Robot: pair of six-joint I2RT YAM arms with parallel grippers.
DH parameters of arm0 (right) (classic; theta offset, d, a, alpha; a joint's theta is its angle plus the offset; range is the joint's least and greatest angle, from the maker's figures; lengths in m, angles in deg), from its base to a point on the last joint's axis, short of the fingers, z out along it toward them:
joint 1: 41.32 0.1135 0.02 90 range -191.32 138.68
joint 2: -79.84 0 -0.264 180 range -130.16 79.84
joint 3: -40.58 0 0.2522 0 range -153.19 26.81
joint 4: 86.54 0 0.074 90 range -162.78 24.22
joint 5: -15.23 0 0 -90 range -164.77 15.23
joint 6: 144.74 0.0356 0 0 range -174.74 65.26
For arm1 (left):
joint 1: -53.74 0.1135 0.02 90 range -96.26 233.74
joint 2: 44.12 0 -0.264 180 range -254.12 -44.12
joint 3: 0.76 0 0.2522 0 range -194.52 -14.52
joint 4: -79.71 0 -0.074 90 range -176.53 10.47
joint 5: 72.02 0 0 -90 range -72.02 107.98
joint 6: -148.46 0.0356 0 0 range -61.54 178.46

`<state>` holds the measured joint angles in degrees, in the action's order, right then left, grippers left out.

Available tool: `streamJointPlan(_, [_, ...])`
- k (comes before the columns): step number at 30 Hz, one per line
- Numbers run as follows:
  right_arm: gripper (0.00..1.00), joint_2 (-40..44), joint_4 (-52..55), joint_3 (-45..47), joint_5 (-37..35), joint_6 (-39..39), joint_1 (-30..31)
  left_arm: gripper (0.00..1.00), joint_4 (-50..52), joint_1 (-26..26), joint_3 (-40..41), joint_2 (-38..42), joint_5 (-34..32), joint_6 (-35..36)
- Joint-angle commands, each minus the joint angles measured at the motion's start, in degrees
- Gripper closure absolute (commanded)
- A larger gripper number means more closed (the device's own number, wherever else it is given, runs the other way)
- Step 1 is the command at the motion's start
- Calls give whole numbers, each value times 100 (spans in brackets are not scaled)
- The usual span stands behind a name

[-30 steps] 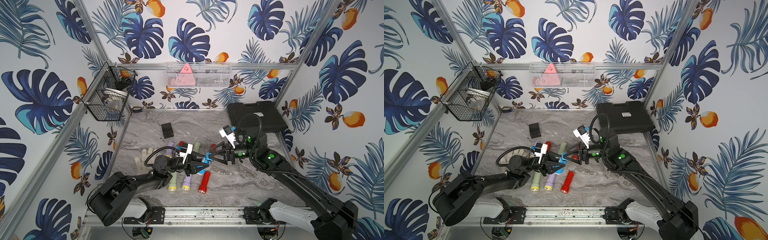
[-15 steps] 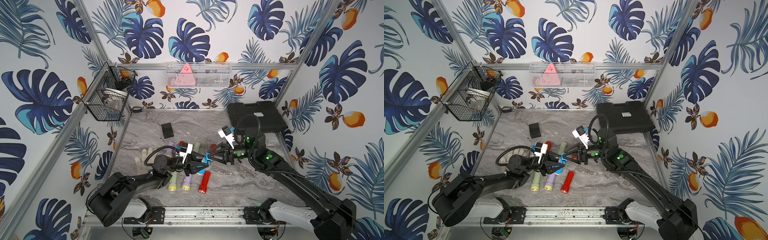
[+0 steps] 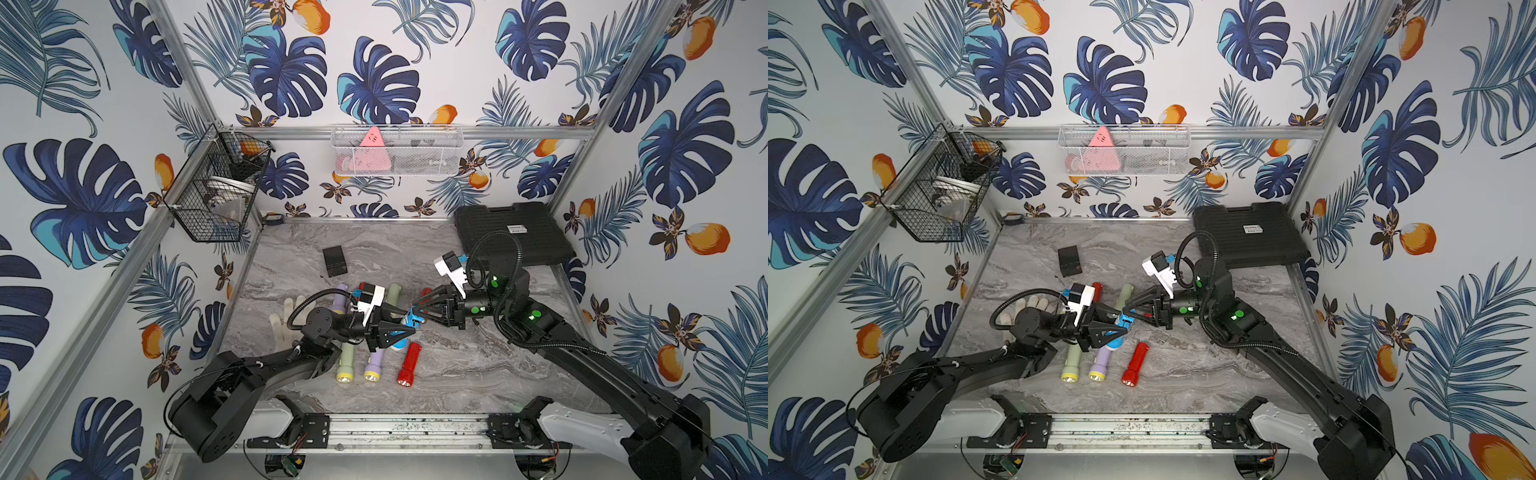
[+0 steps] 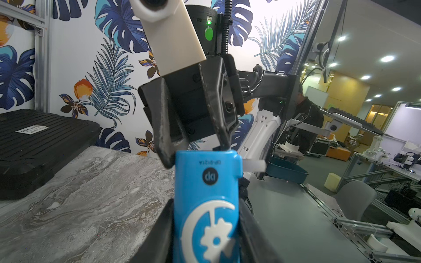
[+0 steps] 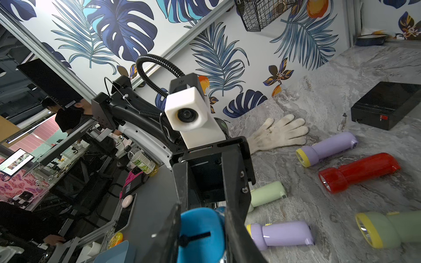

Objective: Close the plug at the bottom of the flashlight
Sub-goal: Close the plug of the flashlight.

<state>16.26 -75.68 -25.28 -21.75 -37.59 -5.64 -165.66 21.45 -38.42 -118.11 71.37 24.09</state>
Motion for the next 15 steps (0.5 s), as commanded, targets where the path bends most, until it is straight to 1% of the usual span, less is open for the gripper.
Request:
streamJointPlan(1, [62, -39, 730, 27, -160, -133, 10, 100, -928, 46, -63, 165, -528, 0])
streamJointPlan(3, [58, -12, 704, 41, -177, -124, 16, 100, -928, 45, -62, 204, -576, -16])
streamJointPlan(6, [55, 46, 610, 72, -203, -89, 11, 100, -933, 41, -58, 217, -583, -30])
streamJointPlan(15, [62, 23, 454, 109, -81, 76, 35, 100, -928, 48, -137, 272, -580, -24])
